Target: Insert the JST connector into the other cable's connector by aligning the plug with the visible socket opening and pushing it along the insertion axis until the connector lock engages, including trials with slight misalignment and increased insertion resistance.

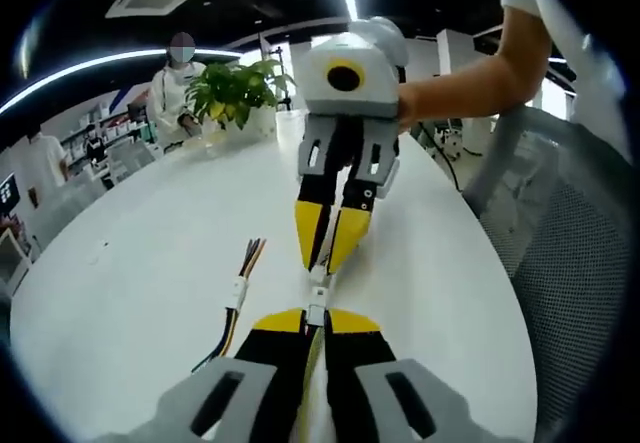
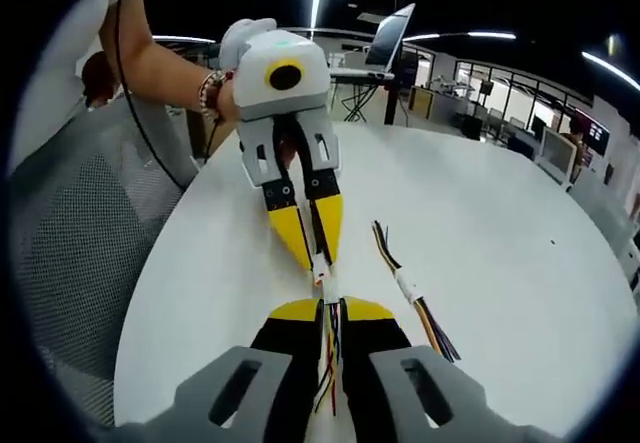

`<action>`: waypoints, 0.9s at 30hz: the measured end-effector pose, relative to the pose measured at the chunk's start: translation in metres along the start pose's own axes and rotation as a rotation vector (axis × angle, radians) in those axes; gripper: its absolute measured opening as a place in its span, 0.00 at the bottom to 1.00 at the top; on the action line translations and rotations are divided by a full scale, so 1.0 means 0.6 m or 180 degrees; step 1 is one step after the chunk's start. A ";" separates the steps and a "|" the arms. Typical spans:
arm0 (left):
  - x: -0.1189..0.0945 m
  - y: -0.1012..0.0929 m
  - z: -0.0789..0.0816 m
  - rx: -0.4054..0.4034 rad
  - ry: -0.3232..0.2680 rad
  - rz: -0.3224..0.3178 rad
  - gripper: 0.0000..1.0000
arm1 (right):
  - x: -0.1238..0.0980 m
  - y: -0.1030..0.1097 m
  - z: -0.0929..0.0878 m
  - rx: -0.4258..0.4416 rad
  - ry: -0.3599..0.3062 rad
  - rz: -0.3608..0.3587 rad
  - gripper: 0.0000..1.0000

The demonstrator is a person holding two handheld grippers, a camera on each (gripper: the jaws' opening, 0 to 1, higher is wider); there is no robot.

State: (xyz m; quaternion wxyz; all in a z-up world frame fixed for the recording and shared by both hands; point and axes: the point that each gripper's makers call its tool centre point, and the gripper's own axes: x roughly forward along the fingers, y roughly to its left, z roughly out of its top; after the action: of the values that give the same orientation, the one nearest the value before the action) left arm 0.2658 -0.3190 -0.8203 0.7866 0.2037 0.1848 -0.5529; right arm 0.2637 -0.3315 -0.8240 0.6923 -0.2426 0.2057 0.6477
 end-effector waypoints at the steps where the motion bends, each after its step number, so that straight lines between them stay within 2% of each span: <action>1: 0.000 -0.001 0.000 0.0005 0.0000 -0.0008 0.00 | 0.001 0.000 -0.001 -0.0007 0.0014 0.0002 0.04; 16: 0.002 -0.003 -0.004 0.0084 0.0058 -0.0008 0.00 | 0.009 0.008 -0.011 -0.0088 0.0186 0.0031 0.04; 27: 0.007 -0.016 -0.019 0.0252 0.0219 -0.0096 0.00 | 0.021 0.017 -0.021 -0.0184 0.0338 0.0084 0.04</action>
State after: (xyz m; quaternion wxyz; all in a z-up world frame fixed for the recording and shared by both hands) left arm 0.2576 -0.3194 -0.8334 0.7627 0.2507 0.1928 -0.5642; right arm 0.2547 -0.3285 -0.8424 0.6645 -0.2938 0.2267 0.6487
